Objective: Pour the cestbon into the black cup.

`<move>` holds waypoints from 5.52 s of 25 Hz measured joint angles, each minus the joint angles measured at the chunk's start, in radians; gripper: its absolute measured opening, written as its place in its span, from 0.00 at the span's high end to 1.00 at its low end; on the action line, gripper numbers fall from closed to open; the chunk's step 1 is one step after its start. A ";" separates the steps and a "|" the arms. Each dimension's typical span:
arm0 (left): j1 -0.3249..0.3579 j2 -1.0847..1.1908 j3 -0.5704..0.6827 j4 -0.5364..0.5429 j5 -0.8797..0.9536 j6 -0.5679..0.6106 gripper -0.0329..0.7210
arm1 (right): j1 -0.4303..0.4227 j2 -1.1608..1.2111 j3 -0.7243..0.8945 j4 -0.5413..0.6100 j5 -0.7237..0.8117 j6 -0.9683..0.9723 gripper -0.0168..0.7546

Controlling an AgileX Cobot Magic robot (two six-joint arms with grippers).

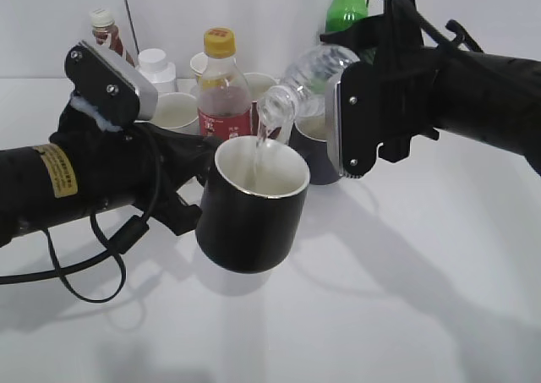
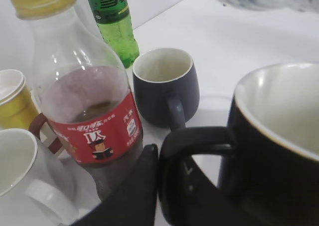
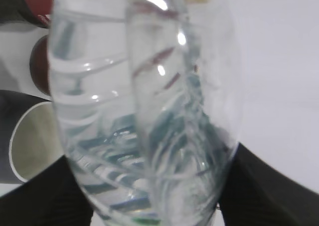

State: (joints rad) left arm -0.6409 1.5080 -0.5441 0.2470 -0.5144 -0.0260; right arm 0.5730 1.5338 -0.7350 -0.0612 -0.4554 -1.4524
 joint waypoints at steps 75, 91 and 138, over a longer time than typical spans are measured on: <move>0.616 0.722 -0.217 -0.290 -0.702 0.094 0.88 | -0.478 0.603 -0.090 -0.236 -0.486 1.587 0.35; 0.616 0.723 -0.152 -0.283 -0.701 0.094 0.61 | -0.478 0.636 -0.092 -0.274 -0.532 1.590 0.25; 0.616 -1.322 -0.034 -0.272 1.565 0.018 0.40 | -0.154 -1.188 0.011 -0.173 1.610 1.551 0.16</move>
State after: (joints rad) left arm -0.0253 0.1860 -0.5782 -0.0255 1.0501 -0.0075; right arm 0.4189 0.3458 -0.7242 -0.2345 1.1549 0.0990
